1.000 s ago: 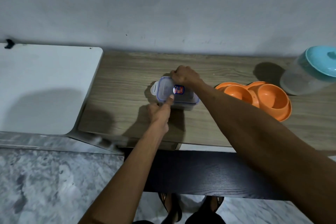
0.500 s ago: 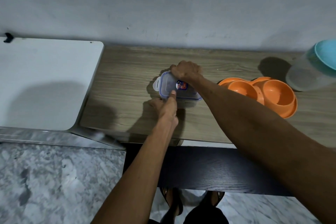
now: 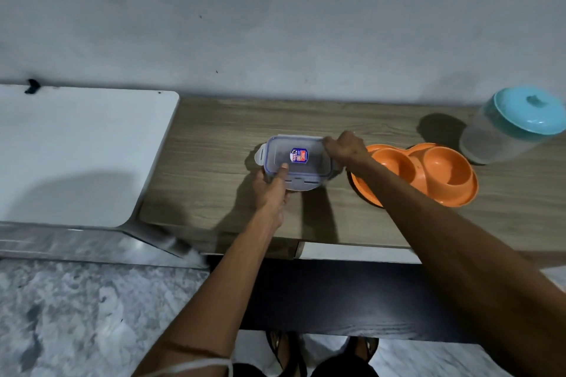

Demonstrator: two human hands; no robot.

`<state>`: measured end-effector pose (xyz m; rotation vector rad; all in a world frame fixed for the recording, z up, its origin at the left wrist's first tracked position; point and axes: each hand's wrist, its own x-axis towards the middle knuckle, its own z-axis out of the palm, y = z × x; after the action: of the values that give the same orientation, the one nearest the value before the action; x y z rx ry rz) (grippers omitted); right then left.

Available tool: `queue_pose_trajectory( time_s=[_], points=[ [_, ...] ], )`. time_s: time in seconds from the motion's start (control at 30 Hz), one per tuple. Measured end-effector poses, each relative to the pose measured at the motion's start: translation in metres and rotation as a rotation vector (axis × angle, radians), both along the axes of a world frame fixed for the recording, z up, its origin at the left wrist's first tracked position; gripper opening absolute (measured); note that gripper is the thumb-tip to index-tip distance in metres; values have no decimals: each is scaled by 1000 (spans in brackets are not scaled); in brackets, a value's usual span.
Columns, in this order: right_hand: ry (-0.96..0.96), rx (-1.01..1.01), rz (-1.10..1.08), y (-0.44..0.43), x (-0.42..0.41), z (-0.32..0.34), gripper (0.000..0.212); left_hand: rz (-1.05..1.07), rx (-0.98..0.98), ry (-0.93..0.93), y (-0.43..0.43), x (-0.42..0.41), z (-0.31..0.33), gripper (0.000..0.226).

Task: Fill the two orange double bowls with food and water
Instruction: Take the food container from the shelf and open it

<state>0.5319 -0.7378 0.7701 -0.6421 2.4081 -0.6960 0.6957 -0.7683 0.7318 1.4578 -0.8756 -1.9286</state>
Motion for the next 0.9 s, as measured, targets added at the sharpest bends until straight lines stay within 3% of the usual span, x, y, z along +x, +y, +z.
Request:
queue_pose_trajectory(
  time_s=[0.1, 0.2, 0.3, 0.43, 0.6, 0.77, 0.9],
  points=[
    [-278, -95, -107, 15, 3, 0, 32, -58, -7, -10, 2, 8, 5, 26],
    [-216, -136, -117, 20, 3, 5, 25, -124, 22, -36, 3, 13, 6, 25],
    [-215, -212, -145, 21, 8, 18, 12, -187, 15, -62, 3, 14, 6, 53],
    [-412, -387, -208, 11, 15, 35, 26, -161, 9, -78, 4, 13, 9, 65],
    [-454, -483, -242, -11, 10, 56, 30, -116, 39, -68, -1, 16, 3, 71],
    [-444, -530, -344, -41, -17, 53, 27, -148, -92, -150, -4, 18, -3, 35],
    [-409, -513, -427, -66, -46, 24, 16, -161, -288, -286, -6, 20, -3, 35]
  ],
)
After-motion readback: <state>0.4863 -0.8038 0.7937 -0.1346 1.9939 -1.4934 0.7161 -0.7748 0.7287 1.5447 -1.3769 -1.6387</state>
